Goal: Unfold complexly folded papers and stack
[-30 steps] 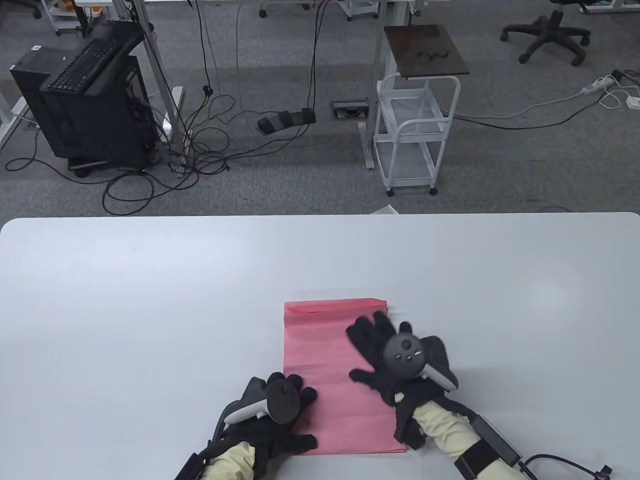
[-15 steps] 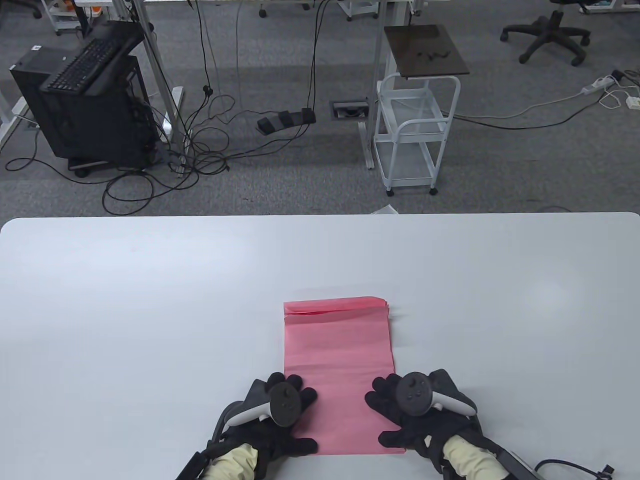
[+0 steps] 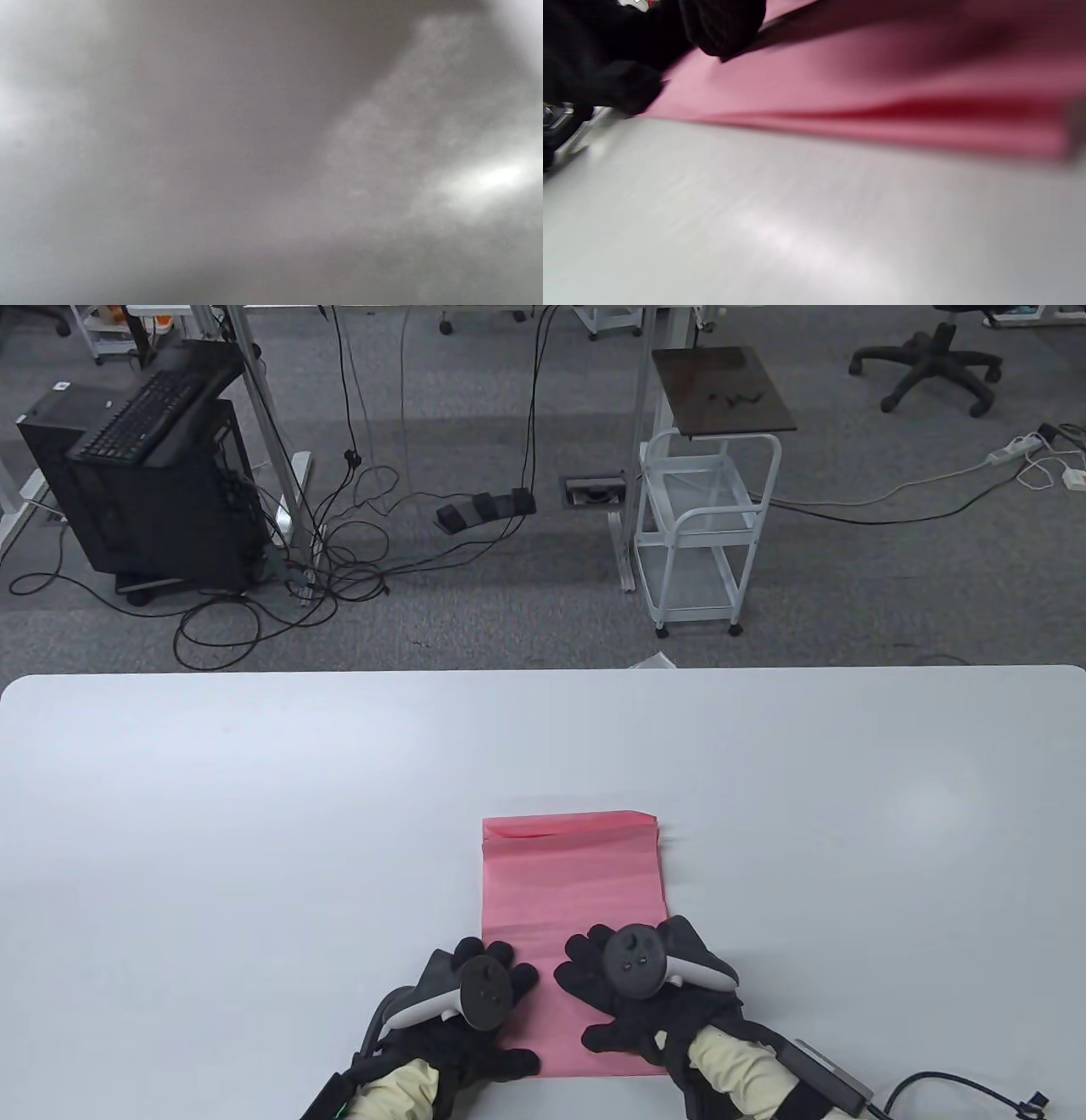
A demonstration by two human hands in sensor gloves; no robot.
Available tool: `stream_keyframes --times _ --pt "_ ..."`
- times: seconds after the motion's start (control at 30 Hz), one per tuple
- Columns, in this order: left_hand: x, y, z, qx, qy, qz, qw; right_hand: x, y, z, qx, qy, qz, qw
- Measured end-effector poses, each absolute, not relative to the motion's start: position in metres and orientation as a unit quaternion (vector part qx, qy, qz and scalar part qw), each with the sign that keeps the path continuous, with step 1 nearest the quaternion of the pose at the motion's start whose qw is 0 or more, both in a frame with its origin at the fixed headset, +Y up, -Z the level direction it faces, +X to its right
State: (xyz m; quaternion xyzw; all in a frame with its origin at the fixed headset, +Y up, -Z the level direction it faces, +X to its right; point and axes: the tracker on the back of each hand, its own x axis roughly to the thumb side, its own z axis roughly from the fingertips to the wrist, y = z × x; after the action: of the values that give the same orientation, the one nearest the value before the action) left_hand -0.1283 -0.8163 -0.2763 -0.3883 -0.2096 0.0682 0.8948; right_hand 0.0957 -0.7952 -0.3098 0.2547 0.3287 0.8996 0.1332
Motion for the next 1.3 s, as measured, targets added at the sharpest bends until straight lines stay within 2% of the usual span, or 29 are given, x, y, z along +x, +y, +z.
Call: stream_keyframes --times 0.07,0.13,0.23,0.3,0.43,0.53,0.57,0.67,0.77,0.87,0.93,1.0,1.17,1.3 --pt "-0.128 -0.816 -0.276 -0.388 -0.211 0.068 0.894 0.108 -0.799 -0.328 0.247 0.323 0.907 0.109" --pt "-0.128 -0.816 -0.276 -0.389 -0.212 0.069 0.894 0.125 -0.8 -0.344 0.199 0.332 0.91 0.15" --pt "-0.128 -0.816 -0.276 -0.388 -0.213 0.068 0.894 0.16 -0.798 -0.367 0.118 0.31 0.93 0.161" --pt "-0.128 -0.816 -0.276 -0.388 -0.213 0.068 0.894 0.175 -0.798 -0.373 0.081 0.301 0.933 0.182" --pt "-0.128 -0.816 -0.276 -0.388 -0.213 0.068 0.894 0.173 -0.796 -0.37 0.072 0.279 0.938 0.191" --pt "-0.128 -0.815 -0.276 -0.388 -0.212 0.067 0.895 0.157 -0.781 -0.36 0.121 0.205 0.957 0.167" --pt "-0.128 -0.815 -0.276 -0.388 -0.212 0.067 0.894 0.143 -0.777 -0.351 0.187 0.18 0.952 0.162" --pt "-0.128 -0.815 -0.276 -0.388 -0.212 0.067 0.894 0.112 -0.779 -0.335 0.256 0.24 0.924 0.153" --pt "-0.128 -0.815 -0.276 -0.388 -0.212 0.067 0.894 0.086 -0.788 -0.34 0.275 0.283 0.911 0.117" --pt "-0.128 -0.815 -0.276 -0.389 -0.213 0.068 0.894 0.079 -0.796 -0.364 0.242 0.313 0.914 0.092" --pt "-0.128 -0.815 -0.276 -0.389 -0.214 0.068 0.894 0.084 -0.798 -0.385 0.204 0.334 0.912 0.121" --pt "-0.127 -0.815 -0.276 -0.389 -0.215 0.068 0.893 0.095 -0.799 -0.407 0.155 0.312 0.926 0.147" --pt "-0.127 -0.815 -0.276 -0.389 -0.218 0.066 0.893 0.133 -0.801 -0.449 0.045 0.307 0.928 0.206" --pt "-0.127 -0.815 -0.276 -0.389 -0.219 0.066 0.892 0.144 -0.802 -0.459 0.015 0.306 0.926 0.22"
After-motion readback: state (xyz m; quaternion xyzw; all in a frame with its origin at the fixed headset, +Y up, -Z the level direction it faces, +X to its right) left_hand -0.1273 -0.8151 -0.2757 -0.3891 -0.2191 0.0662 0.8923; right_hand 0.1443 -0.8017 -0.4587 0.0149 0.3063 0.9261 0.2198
